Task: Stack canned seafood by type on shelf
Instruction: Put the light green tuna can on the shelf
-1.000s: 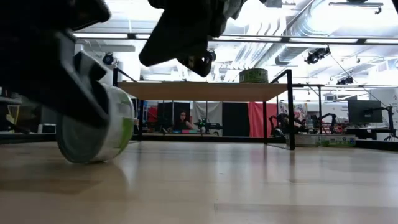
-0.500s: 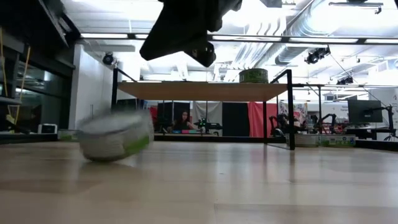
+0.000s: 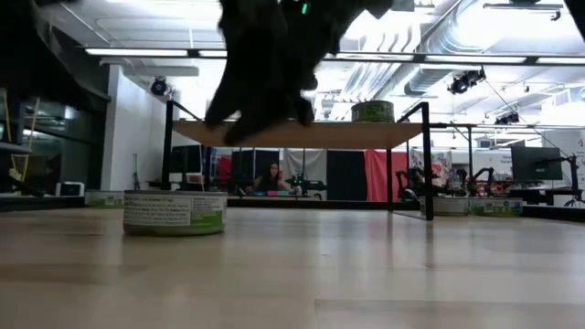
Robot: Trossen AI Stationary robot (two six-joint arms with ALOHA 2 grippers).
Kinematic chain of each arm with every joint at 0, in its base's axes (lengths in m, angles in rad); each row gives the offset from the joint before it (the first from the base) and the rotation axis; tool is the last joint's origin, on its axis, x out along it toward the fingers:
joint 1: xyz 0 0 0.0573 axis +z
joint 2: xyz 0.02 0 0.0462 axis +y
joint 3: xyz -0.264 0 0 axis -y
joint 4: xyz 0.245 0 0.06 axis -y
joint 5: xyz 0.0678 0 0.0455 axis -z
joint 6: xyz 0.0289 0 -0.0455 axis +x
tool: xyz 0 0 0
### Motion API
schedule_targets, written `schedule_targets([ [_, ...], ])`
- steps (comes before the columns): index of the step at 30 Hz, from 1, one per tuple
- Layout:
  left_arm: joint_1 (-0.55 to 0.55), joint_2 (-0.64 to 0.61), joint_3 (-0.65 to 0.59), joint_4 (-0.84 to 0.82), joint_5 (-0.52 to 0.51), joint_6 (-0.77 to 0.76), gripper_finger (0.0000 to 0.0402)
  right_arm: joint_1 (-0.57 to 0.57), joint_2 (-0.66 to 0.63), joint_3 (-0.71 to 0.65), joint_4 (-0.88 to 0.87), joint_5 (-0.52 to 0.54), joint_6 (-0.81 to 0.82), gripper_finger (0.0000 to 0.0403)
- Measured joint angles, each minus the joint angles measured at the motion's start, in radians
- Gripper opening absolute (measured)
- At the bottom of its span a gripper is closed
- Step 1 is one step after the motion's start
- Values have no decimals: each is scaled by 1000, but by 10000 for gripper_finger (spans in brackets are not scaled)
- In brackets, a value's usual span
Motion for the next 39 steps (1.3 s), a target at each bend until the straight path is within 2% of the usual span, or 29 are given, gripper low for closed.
schedule_targets([
  [2, 38, 5, -47, 67, 3, -7, 0, -15, 26, 0, -20, -6, 26, 179],
  [4, 82, 6, -89, 149, 11, 5, 0, -23, 46, 0, -64, 21, 38, 156],
  [8, 158, 5, -136, 326, 73, 104, 0, -34, 58, -23, -100, 101, 87, 33],
  [9, 174, 6, -148, 375, 94, 135, 0, -38, 58, -31, -87, 114, 95, 18],
  [12, 224, 23, -184, 495, 150, 220, 0, -49, 67, -69, -57, 107, 145, 17],
  [15, 260, 44, -195, 502, 208, 246, 0, -55, 77, -109, -14, 83, 186, 3],
  [18, 272, 54, -195, 500, 244, 257, 0, -49, 73, -121, 72, 97, 214, 4],
  [20, 271, 76, -191, 526, 269, 278, 0, -46, 72, -124, 70, 97, 223, 1],
  [25, 260, 134, -192, 555, 307, 292, 0, -41, 91, -126, 95, 99, 265, 0],
  [31, 242, 173, -190, 571, 304, 295, 0, -28, 118, -126, 175, 85, 319, 0],
  [33, 241, 185, -189, 566, 302, 297, 0, -24, 118, -126, 216, 52, 322, 0],
  [39, 237, 204, -189, 569, 345, 304, 0, 7, 89, -80, 222, 83, 291, 0],
])
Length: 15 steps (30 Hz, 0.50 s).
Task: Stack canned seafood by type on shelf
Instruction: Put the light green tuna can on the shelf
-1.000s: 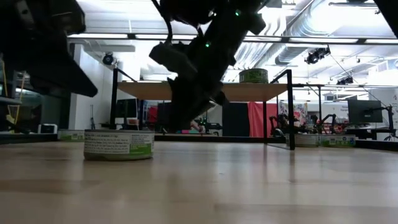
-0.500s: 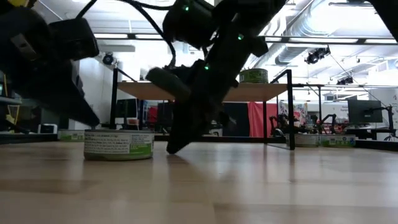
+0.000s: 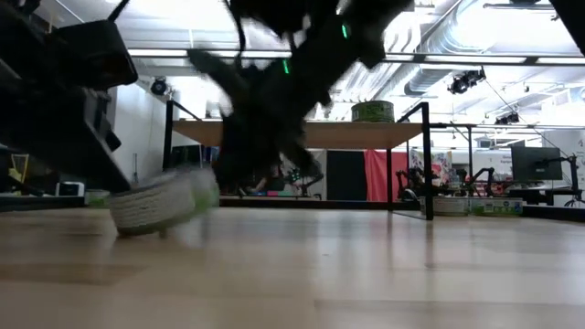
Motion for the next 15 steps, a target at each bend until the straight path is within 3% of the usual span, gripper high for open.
schedule_targets([
  [6, -8, 8, -6, 19, -2, 39, 1, 26, -18, 74, -3, -46, -24, 0],
  [15, -16, 9, -7, 28, -7, 16, 1, 35, -16, 125, -78, -27, -50, 0],
])
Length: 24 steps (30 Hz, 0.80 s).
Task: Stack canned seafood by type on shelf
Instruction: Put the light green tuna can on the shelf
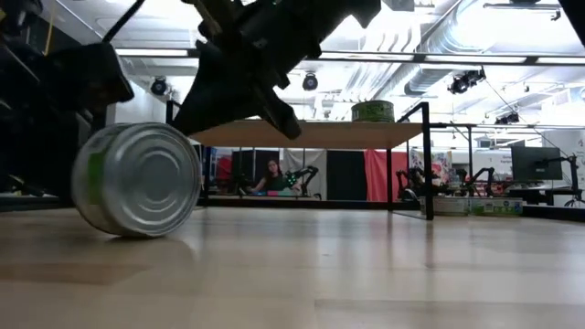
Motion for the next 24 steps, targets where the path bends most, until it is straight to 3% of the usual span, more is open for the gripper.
schedule_targets([
  [11, -37, -5, 2, -52, 63, -75, 1, -7, -59, 99, -245, 4, -221, 0],
  [16, -72, -19, 5, -149, 51, -207, 1, -13, -61, 170, -283, -99, -352, 7],
  [20, -115, -39, 1, -173, 42, -307, 1, -32, -43, 213, -315, -233, -480, 57],
  [24, -150, -60, 1, -171, 55, -417, 1, -58, -31, 220, -343, -257, -611, 148],
])
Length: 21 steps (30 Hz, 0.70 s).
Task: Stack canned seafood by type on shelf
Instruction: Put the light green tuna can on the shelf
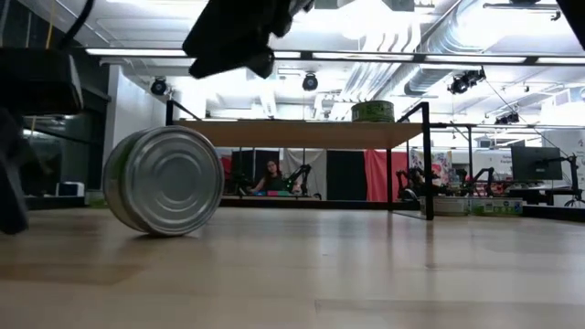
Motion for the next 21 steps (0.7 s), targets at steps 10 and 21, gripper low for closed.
schedule_targets([
  [10, -70, -7, 42, 67, -12, -198, 1, -40, 13, 2, -56, -56, -312, 283],
  [21, -41, -7, 103, 77, -55, -222, 1, -37, 69, 1, -46, -57, -484, 281],
])
